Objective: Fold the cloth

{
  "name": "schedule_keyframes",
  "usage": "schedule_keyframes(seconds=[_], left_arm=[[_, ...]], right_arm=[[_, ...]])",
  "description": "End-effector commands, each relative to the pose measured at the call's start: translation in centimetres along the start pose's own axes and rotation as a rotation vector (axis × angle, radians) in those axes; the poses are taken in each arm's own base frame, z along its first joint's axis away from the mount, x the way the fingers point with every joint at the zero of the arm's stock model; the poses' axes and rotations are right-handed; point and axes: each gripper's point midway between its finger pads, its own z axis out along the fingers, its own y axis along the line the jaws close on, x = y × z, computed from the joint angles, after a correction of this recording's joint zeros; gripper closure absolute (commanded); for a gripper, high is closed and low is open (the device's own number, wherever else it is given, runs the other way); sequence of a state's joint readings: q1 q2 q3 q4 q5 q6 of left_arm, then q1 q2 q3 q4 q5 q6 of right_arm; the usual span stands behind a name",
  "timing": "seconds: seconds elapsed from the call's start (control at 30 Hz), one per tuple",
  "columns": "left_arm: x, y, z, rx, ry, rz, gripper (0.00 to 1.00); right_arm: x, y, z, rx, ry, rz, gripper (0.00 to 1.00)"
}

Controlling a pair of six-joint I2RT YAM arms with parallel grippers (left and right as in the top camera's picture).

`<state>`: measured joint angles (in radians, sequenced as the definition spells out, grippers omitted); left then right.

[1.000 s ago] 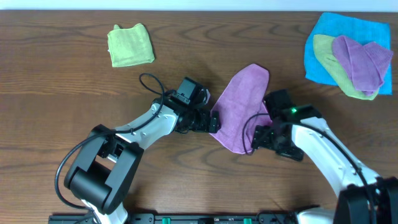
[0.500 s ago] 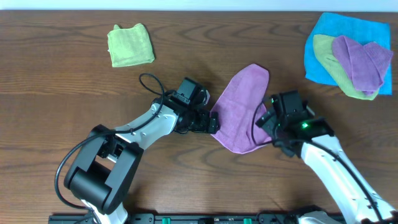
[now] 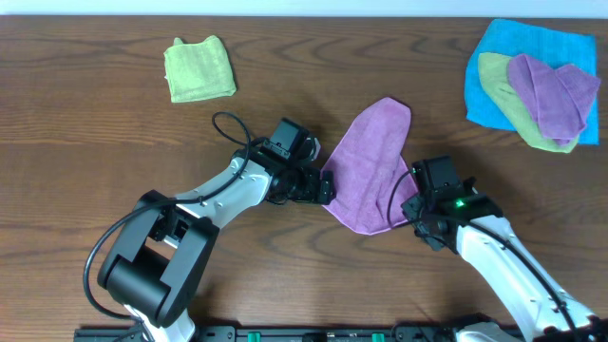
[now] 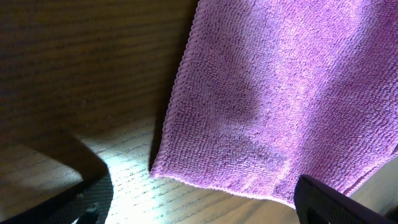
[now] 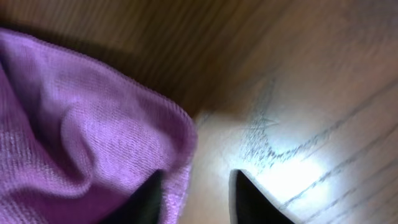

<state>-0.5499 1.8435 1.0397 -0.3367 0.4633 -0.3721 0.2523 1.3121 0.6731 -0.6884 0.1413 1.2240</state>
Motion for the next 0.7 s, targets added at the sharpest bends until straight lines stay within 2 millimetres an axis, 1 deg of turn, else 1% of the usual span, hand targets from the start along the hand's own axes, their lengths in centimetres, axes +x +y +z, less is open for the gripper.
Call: schedule_keyframes(seconds=[0.0,0.03,0.07,0.13,0.17,0.2,0.23,0.27,0.3,0.37,0.6,0.63,0.67], left_arm=[[4.0,4.2,2.2,-0.117,0.124,-0.081,0.05],[4.0,4.1,2.2,-0.116,0.125,-0.082,0.05],[4.0,4.1,2.2,-0.113,0.126,-0.082,0.05],[4.0,4.1,2.2,-0.113,0.126,-0.082,0.05],[4.0,4.1,2.2,-0.113,0.126,-0.082,0.05],[4.0,4.1,2.2,-0.113,0.126,-0.082,0.05],[4.0,4.1,2.2,-0.113,0.126,-0.082,0.05],[4.0,4.1,2.2,-0.113,0.126,-0.082,0.05],[4.0,4.1,2.2,-0.111,0.127,-0.082,0.05],[4.1,3.9,2.2,-0.102,0.133,-0.084,0.05],[4.7,3.8,2.2,-0.095,0.157,-0.091,0.05],[4.8,3.8,2.2,-0.096,0.160,-0.093,0.05],[4.9,3.8,2.1,-0.095,0.165,-0.087,0.05]], right_arm=[[-0.9,-1.3,0.5,0.041,-0.060,-0.006,0.74],[-0.8,-1.3,0.7,0.036,-0.061,-0.005,0.75],[-0.8,-1.3,0.8,0.034,-0.062,-0.005,0.74],[-0.9,-1.4,0.8,0.036,-0.066,-0.005,0.65],[-1.0,-1.2,0.8,0.031,-0.075,-0.011,0.56],[-1.2,-1.0,0.8,0.022,-0.085,-0.029,0.54],[-1.4,-0.8,0.8,0.014,-0.095,-0.037,0.57],[-1.6,-0.5,0.8,0.005,-0.103,-0.045,0.62],[-1.7,-0.3,0.7,-0.002,-0.107,-0.049,0.63],[-1.8,-0.1,0.7,-0.010,-0.111,-0.047,0.60],[-1.7,0.1,0.7,-0.021,-0.104,-0.045,0.58],[-1.7,0.1,0.8,-0.020,-0.103,-0.045,0.59],[-1.7,0.1,0.8,-0.020,-0.103,-0.045,0.63]])
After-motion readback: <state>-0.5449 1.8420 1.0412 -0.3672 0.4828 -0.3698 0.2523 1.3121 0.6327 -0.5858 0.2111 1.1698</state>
